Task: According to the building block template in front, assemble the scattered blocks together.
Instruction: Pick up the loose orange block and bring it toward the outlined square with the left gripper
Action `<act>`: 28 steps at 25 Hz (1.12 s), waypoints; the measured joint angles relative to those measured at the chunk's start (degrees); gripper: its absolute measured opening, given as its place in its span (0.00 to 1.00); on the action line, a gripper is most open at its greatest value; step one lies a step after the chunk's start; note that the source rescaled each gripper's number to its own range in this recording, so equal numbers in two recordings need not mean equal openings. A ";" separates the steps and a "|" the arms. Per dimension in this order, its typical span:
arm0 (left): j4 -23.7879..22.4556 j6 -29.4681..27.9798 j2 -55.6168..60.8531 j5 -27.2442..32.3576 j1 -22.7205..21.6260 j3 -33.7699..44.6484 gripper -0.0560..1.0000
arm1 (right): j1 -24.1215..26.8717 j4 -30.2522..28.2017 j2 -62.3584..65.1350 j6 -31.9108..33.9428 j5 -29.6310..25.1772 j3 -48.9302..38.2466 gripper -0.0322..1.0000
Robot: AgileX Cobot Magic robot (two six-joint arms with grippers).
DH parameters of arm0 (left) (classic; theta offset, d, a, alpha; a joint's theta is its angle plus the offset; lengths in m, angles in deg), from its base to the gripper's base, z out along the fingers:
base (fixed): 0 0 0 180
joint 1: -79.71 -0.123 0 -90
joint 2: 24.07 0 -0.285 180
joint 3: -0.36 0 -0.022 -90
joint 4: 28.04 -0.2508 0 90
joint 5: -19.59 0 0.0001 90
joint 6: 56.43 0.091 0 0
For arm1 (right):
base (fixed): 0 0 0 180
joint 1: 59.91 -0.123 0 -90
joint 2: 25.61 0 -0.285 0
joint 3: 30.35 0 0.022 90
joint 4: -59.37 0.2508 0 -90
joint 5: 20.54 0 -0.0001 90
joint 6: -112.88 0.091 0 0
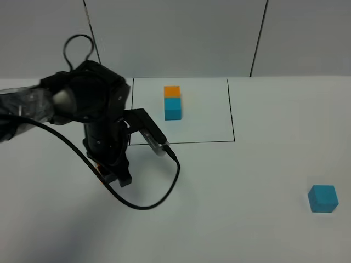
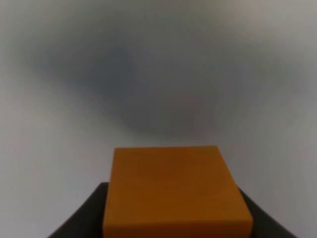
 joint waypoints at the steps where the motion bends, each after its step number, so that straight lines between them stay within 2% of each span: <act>1: 0.00 3.31 -1.52 0.00 0.95 -2.03 0.07 | 0.00 0.00 0.00 0.00 0.00 0.00 0.73; 5: 0.07 14.52 -6.57 0.05 5.29 -9.47 0.07 | 0.00 0.00 0.00 0.00 0.00 0.00 0.73; 7: 0.53 18.27 -8.92 0.05 6.91 -12.73 0.07 | 0.00 0.00 0.00 0.00 0.00 0.00 0.73; 11: 4.91 24.35 -12.95 0.05 8.01 -18.15 0.07 | 0.00 0.00 0.00 0.00 0.00 0.00 0.73; 15: 8.03 25.93 -16.15 -0.02 8.05 -21.83 0.07 | 0.00 0.00 0.00 0.00 0.00 0.00 0.73; 28: 8.03 26.58 -17.99 -1.27 8.05 -23.01 0.07 | 0.00 0.00 0.00 0.00 0.00 0.00 0.73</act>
